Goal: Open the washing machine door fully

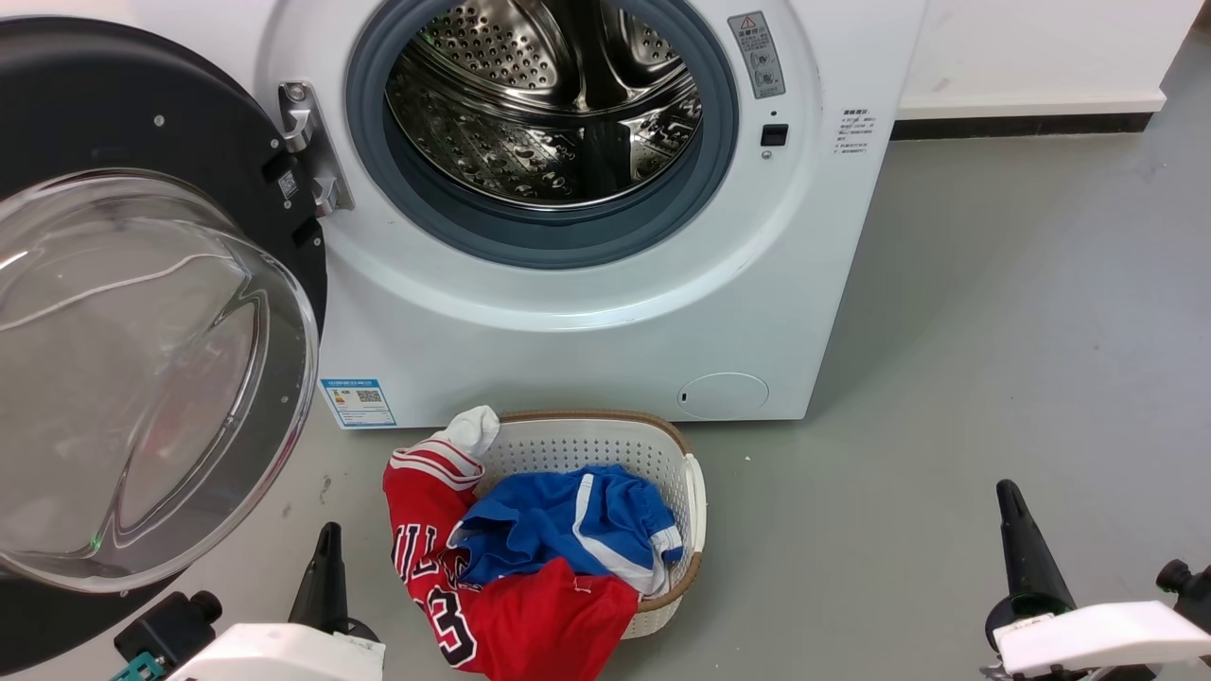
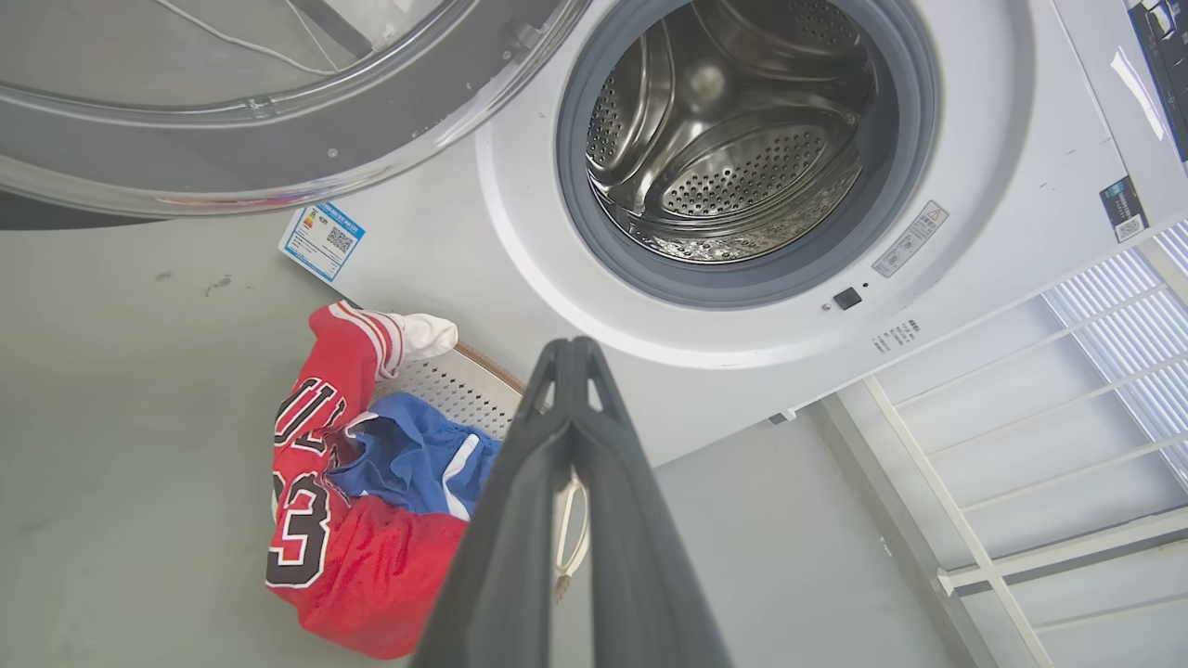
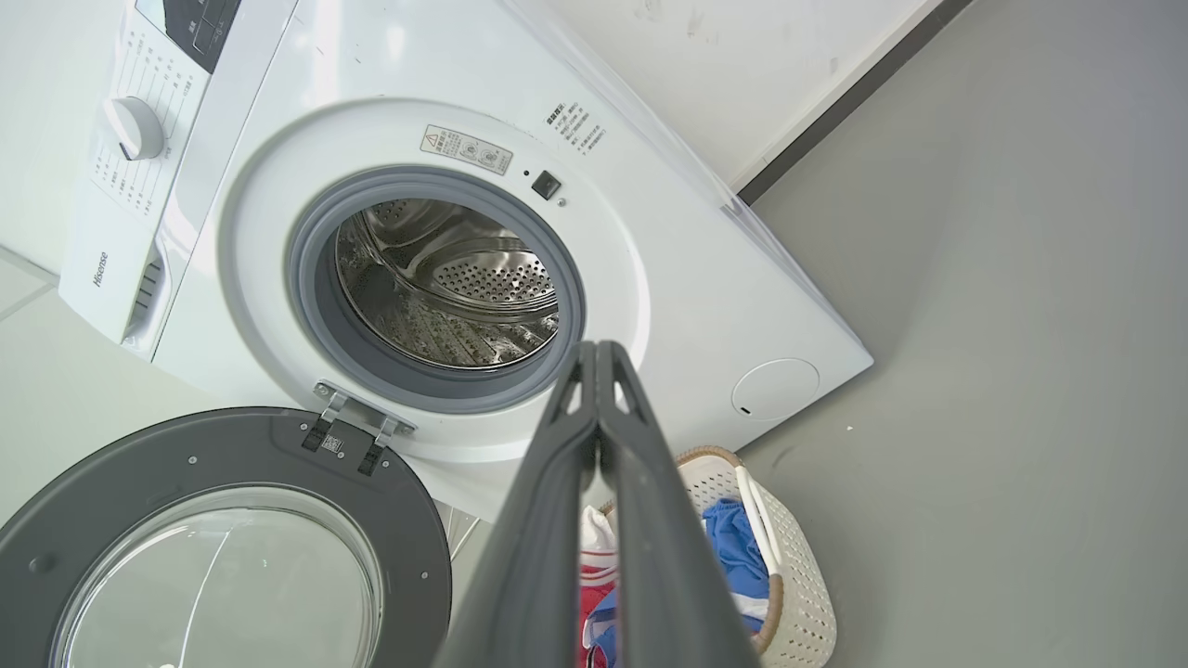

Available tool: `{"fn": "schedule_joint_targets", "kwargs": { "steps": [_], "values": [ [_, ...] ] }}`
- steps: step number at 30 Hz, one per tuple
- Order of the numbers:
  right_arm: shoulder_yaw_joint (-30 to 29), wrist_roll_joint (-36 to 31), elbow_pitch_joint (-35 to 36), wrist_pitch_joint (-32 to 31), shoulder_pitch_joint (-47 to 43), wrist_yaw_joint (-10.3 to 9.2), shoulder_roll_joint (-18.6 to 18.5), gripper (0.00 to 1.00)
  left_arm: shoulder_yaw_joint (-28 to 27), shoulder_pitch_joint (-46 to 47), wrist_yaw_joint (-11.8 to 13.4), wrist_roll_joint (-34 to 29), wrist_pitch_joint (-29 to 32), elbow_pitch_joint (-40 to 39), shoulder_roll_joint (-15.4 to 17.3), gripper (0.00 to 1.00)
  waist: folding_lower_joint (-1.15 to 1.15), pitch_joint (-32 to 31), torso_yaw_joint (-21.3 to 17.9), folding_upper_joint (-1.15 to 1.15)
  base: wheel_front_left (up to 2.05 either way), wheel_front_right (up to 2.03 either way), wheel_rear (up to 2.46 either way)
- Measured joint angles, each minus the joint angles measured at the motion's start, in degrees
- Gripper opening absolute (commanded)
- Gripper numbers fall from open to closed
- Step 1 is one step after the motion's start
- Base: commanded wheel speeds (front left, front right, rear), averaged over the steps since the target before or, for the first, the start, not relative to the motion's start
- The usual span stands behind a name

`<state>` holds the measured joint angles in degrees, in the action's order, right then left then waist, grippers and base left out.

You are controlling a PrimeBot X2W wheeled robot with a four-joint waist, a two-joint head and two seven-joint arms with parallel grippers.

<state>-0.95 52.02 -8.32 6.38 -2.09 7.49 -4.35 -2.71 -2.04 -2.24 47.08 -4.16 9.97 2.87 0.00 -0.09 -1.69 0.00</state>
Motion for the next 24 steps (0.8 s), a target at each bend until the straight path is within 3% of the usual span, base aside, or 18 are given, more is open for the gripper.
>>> {"fn": "schedule_joint_targets", "kwargs": {
  "steps": [24],
  "values": [
    [-0.9, 15.8, -2.0, -4.0, 3.0, 0.00, -0.2, 0.00, -1.4, 2.7, -1.8, 16.7, 4.0, 1.5, 0.0, 0.00, 0.00, 0.1, 0.5, 0.00, 0.00, 0.00, 0.00]
  ]
}}
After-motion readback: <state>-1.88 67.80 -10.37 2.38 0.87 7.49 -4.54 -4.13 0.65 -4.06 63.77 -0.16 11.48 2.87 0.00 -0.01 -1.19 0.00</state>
